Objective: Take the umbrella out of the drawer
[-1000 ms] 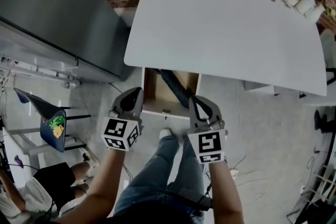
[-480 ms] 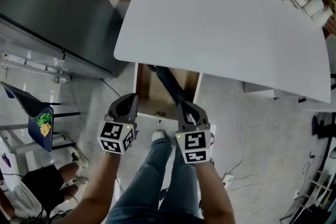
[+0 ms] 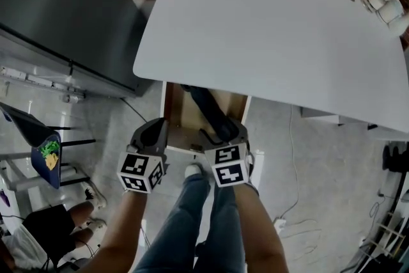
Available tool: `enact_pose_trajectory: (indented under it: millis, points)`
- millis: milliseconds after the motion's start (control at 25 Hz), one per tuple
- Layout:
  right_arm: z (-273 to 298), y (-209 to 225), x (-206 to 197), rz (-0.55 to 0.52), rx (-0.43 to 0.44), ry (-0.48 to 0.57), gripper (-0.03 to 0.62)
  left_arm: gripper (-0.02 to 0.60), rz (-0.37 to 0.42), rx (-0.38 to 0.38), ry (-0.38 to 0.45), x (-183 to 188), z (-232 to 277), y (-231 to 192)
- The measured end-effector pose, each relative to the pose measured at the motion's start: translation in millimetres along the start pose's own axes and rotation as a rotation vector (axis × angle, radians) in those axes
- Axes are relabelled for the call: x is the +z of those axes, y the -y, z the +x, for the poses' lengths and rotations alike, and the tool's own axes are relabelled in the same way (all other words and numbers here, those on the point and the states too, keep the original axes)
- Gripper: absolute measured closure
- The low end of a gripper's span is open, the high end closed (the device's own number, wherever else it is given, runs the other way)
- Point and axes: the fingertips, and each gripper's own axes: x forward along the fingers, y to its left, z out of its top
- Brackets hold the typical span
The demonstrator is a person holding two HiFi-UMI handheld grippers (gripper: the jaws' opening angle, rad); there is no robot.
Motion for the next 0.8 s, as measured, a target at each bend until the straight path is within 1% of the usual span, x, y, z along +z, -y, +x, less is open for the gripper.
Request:
enact_pose_trajectory:
  millis: [80,200,360,520,640,680,760,800]
  points:
    - [17.7,1.4,-4.6,-0.009,-0.006,-0.022,0.267,0.583,0.003,-0.005,-0.005,-4.6,4.9,-2.0]
    - [40.4,3.3,-15.0,0.017,-0.006,-0.081,0.270,0.584,0.005,-0.009,-0.012,-11.1,11.1,-5.3]
    - [69.9,15.9,-26.2,0.005,-0.061,-0.127,0.269,0.583,0.003,-0.010,-0.010,-15.4,18.8,-11.7]
    - [96.0,21.5,-49.2,0.010,-0.079,-0.233,0.269,0.584,-0.011,0.000,-0.008,-20.2,22.0,-19.7]
    - [111.8,32.1,-62.7,-0.015,-0.131,-0.297,0.270,0.584,-0.018,0.009,-0.010,-22.6,22.4,-26.2]
    - [116.2,36.0,-64.9,-0.026,-0.152,-0.310,0.275,0.584,-0.019,0.013,-0.011,-23.6,22.3,-28.9]
    - [124.9,40.2,-68.0,-0.053,-0.179,-0.331,0.329,0.584,-0.024,0.023,-0.014,-26.3,21.0,-35.5]
    - [129.5,40.3,-69.2,-0.067,-0.182,-0.341,0.329,0.584,-0.028,0.029,-0.015,-27.7,20.2,-39.1]
